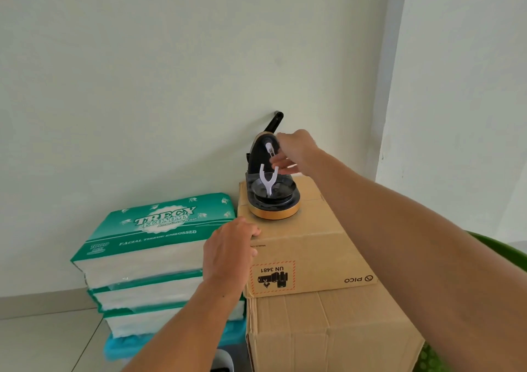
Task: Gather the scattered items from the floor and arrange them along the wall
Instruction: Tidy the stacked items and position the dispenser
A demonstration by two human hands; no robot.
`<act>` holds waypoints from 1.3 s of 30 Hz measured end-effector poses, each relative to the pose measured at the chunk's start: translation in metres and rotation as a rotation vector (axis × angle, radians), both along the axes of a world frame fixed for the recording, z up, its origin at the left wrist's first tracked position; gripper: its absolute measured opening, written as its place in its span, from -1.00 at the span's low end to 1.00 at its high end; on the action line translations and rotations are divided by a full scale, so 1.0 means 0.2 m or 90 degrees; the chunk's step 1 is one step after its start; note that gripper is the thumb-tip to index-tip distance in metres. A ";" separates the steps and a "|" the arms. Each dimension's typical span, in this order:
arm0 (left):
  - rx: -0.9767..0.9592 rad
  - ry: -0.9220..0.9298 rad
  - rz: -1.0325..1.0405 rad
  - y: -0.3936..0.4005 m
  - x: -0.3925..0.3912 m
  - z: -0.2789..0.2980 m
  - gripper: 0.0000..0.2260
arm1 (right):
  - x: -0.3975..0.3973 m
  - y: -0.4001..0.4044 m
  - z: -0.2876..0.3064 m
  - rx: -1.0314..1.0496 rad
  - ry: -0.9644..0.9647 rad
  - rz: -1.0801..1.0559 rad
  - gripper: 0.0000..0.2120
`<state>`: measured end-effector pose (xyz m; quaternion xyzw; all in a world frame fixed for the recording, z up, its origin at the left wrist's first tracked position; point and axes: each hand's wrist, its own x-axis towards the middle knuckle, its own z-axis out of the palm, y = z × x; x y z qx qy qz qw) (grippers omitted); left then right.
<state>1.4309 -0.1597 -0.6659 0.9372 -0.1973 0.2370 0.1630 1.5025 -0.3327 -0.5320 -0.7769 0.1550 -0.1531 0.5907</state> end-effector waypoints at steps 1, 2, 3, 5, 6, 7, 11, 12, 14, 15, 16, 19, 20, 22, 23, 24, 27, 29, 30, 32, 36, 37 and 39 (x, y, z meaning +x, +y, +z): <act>-0.001 -0.004 -0.003 0.00 -0.01 0.00 -0.65 | -0.04 -0.04 -0.02 -0.017 -0.027 -0.025 -0.76; 0.003 -0.006 -0.005 0.00 -0.03 -0.01 -0.66 | -0.10 -0.08 -0.07 -0.036 -0.061 -0.052 -0.76; 0.008 -0.011 -0.008 -0.01 -0.04 -0.01 -0.67 | -0.17 -0.14 -0.14 -0.063 -0.094 -0.079 -0.76; 0.021 -0.024 -0.005 -0.02 -0.07 -0.03 -0.69 | -0.35 -0.28 -0.32 -0.132 -0.128 -0.117 -0.77; 0.029 -0.033 0.002 -0.03 -0.09 -0.04 -0.71 | -0.45 -0.35 -0.42 -0.154 -0.127 -0.131 -0.78; 0.039 -0.045 0.008 -0.03 -0.10 -0.04 -0.72 | -0.55 -0.42 -0.51 -0.161 -0.122 -0.137 -0.79; 0.125 -0.088 0.023 -0.06 -0.16 -0.07 -0.55 | -0.91 -0.60 -0.74 -0.284 -0.164 -0.126 -0.82; 0.151 -0.075 0.039 -0.07 -0.17 -0.08 -0.47 | -0.98 -0.62 -0.76 -0.318 -0.177 -0.139 -0.81; 0.191 -0.028 0.074 -0.09 -0.21 -0.09 -0.34 | -1.12 -0.69 -0.83 -0.367 -0.175 -0.169 -0.79; 0.197 -0.005 0.091 -0.10 -0.23 -0.09 -0.29 | -1.18 -0.74 -0.87 -0.392 -0.153 -0.180 -0.78; 0.189 0.012 0.106 -0.11 -0.25 -0.10 -0.25 | -1.23 -0.78 -0.92 -0.420 -0.116 -0.186 -0.76; 0.121 0.009 0.115 -0.14 -0.36 -0.14 -0.22 | -1.42 -0.91 -1.12 -0.509 0.062 -0.190 -0.70; 0.105 -0.002 0.102 -0.15 -0.41 -0.17 -0.25 | -1.47 -0.94 -1.20 -0.534 0.122 -0.202 -0.67; 0.096 -0.015 0.062 -0.16 -0.49 -0.24 -0.31 | -1.57 -1.00 -1.34 -0.573 0.203 -0.234 -0.64; 0.099 -0.015 0.043 -0.16 -0.53 -0.28 -0.33 | -1.59 -1.02 -1.40 -0.583 0.218 -0.250 -0.65; 0.107 -0.007 0.025 -0.17 -0.56 -0.33 -0.35 | -1.60 -1.03 -1.45 -0.586 0.220 -0.260 -0.66; 0.159 0.043 0.000 -0.16 -0.61 -0.48 -0.38 | -1.57 -1.06 -1.49 -0.548 0.178 -0.255 -0.68; 0.167 0.071 -0.006 -0.15 -0.62 -0.58 -0.40 | -1.53 -1.08 -1.47 -0.530 0.152 -0.250 -0.70; 0.165 0.081 -0.008 -0.14 -0.64 -0.62 -0.41 | -1.51 -1.09 -1.46 -0.527 0.145 -0.247 -0.72; 0.164 0.101 -0.006 -0.13 -0.65 -0.69 -0.41 | -1.48 -1.12 -1.44 -0.516 0.138 -0.238 -0.77; 0.158 0.119 -0.020 -0.09 -0.69 -0.78 -0.39 | -1.41 -1.16 -1.43 -0.501 0.142 -0.238 -0.82; 0.156 0.118 -0.030 -0.07 -0.70 -0.79 -0.40 | -1.39 -1.16 -1.42 -0.502 0.148 -0.237 -0.83; 0.159 0.131 -0.059 -0.03 -0.72 -0.80 -0.41 | -1.39 -1.15 -1.42 -0.519 0.176 -0.247 -0.83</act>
